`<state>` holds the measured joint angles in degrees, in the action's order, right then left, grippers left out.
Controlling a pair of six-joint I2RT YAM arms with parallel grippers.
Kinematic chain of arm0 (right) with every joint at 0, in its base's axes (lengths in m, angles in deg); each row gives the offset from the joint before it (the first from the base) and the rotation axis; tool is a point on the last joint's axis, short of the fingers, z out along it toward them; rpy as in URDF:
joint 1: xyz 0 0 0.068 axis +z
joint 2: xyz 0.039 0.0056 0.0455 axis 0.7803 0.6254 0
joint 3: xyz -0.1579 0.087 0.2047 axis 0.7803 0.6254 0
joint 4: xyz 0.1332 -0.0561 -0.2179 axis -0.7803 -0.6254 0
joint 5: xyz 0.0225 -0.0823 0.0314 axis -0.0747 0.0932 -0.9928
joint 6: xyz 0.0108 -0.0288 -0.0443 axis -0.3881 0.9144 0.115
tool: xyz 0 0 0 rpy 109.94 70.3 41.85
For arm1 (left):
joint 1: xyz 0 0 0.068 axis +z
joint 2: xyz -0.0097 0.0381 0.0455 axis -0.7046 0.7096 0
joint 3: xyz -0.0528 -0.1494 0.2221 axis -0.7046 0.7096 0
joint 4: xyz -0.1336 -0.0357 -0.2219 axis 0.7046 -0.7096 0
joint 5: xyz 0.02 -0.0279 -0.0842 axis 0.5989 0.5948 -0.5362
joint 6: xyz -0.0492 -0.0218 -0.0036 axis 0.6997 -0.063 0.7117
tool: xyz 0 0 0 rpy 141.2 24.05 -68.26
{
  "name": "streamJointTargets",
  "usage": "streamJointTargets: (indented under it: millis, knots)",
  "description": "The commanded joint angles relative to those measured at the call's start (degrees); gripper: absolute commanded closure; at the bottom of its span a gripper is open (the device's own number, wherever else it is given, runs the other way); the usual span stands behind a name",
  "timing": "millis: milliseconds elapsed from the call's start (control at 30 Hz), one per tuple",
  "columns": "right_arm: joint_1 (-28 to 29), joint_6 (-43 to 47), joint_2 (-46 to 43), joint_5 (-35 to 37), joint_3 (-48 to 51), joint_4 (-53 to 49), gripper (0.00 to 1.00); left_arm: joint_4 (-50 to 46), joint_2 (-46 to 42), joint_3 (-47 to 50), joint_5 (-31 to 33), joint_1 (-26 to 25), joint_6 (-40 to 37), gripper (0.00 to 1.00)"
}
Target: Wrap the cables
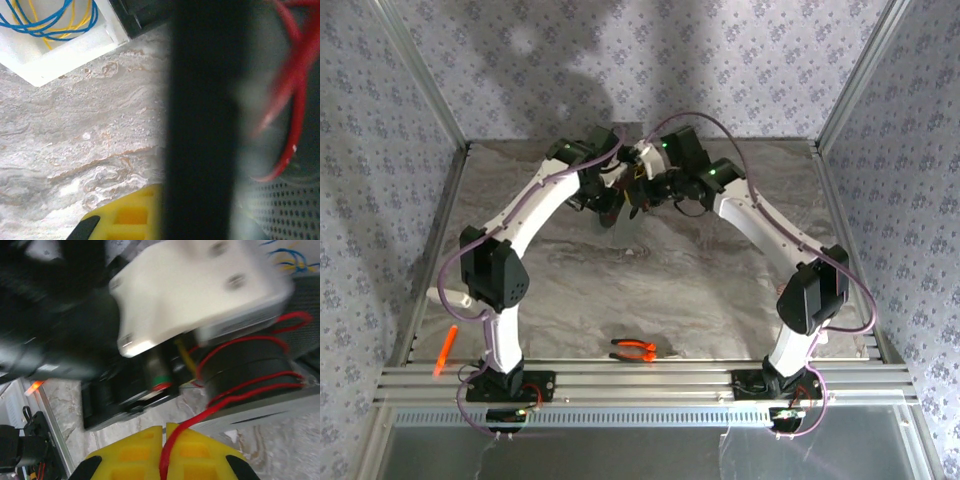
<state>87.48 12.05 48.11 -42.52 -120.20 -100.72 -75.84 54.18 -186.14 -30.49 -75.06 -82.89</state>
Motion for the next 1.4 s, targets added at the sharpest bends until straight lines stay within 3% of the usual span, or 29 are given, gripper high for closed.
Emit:
streamJointTargets:
  millis: [0,267,567,767,1133,1367]
  knots:
    - [5.41,-0.75,-7.01,-5.66,-0.18,7.58,1.0,6.87,-0.24,2.33,0.1,1.62,6.0,1.0]
    - [12.18,0.05,-7.02,-1.05,2.87,8.96,1.0,19.58,-8.71,10.74,-2.22,5.53,13.72,1.0]
    - [14.18,-0.33,-10.07,9.05,12.56,12.77,1.0,38.99,-22.59,23.46,-4.33,9.18,25.84,1.0]
    - [14.11,-2.12,-13.89,22.75,24.61,21.27,1.0,48.15,-30.53,30.51,-8.34,11.07,33.42,1.0]
    - [17.28,-2.6,-15.02,56.01,41.85,40.15,1.0,60.66,-38.01,39.87,-17.32,12.66,48.49,1.0]
    - [18.77,-0.89,-11.19,66.11,43.2,42.06,1.0,64.98,-40.98,42.83,-15.89,13.21,52.29,1.0]
